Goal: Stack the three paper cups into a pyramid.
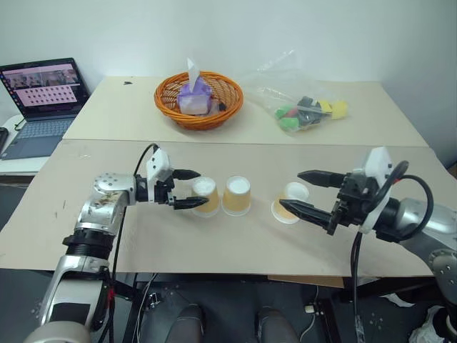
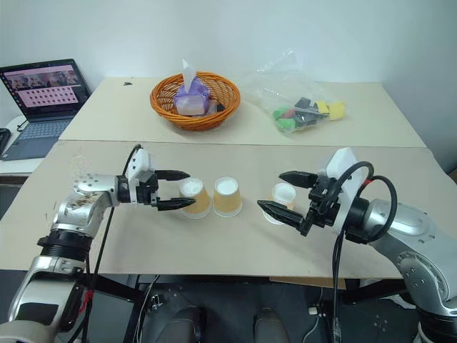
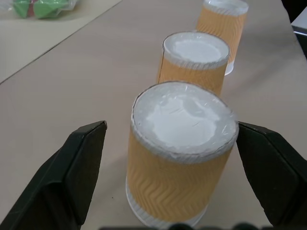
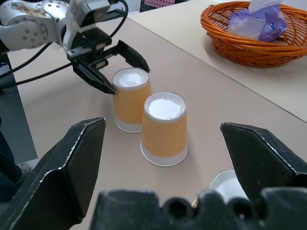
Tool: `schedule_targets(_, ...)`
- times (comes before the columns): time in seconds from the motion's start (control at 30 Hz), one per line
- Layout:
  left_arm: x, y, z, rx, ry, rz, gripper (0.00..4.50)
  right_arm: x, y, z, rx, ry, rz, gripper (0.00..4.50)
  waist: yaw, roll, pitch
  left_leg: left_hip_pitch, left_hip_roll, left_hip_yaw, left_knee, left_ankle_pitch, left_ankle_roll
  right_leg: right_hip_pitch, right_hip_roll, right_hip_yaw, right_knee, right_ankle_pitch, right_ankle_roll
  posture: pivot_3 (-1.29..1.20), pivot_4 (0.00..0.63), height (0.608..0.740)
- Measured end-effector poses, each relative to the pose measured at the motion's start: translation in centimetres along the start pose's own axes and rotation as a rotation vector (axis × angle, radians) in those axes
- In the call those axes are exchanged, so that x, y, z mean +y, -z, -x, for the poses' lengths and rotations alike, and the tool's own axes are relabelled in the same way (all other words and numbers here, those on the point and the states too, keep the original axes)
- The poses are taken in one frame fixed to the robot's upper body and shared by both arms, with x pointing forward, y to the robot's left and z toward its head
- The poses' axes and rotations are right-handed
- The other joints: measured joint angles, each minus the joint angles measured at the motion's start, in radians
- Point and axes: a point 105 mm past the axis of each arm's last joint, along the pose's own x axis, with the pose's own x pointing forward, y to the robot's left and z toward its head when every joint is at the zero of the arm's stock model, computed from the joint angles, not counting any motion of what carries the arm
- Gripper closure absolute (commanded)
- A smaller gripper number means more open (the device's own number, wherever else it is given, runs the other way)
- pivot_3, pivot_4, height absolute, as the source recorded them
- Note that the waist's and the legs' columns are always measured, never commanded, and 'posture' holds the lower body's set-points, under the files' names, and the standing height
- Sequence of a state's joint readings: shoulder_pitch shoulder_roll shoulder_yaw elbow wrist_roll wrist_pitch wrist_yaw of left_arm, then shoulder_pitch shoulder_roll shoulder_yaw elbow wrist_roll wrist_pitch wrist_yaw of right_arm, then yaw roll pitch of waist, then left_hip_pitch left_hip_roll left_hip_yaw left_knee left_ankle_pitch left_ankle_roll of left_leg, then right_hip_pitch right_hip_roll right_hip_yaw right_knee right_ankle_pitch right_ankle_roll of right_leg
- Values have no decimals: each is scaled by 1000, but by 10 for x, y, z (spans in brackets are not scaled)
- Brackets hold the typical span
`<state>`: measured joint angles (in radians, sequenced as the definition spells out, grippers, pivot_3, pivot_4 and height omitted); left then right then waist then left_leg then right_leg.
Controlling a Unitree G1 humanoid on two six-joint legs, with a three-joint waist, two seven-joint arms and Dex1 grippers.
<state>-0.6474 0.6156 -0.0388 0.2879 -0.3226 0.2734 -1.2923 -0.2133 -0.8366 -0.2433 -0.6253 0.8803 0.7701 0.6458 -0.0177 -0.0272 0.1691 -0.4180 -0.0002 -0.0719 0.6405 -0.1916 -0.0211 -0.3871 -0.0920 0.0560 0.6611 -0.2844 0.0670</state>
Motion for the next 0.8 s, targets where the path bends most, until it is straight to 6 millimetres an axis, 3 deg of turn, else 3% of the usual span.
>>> schedule_targets(0.2, -3, -27, 13, -17, 30, 19, 45, -2, 4, -2, 10, -6, -13, 0, -1, 0, 0, 0, 0, 0, 0, 0, 0, 0, 0, 0, 0, 0, 0, 0, 150, 740)
schedule_targets(0.4, 0, -73, 35, -87, 38, -5, 45, -9, 22, 11, 32, 15, -66, 0, 2, 0, 0, 0, 0, 0, 0, 0, 0, 0, 0, 0, -1, 0, 0, 0, 150, 740)
schedule_targets(0.63, 2, -75, 39, -77, 26, 1, 45, -54, 49, 62, 80, 180, -124, 0, 2, 0, 0, 0, 0, 1, 0, 0, 0, 0, 0, 0, 0, 0, 0, 0, 150, 740)
schedule_targets(0.73, 3, -76, 38, -77, 16, -1, 45, -61, 67, 67, 151, 192, -116, 0, -10, 0, 0, 0, 1, 1, 0, 0, 0, 0, 1, 0, 0, 0, 0, 0, 150, 740)
schedule_targets(0.8, 3, -76, 39, -76, 9, -4, 45, -60, 80, 61, 189, 173, -122, 0, -18, 0, 0, 0, 1, 1, 0, 0, 0, 0, 1, 0, 0, 0, 0, 0, 150, 740)
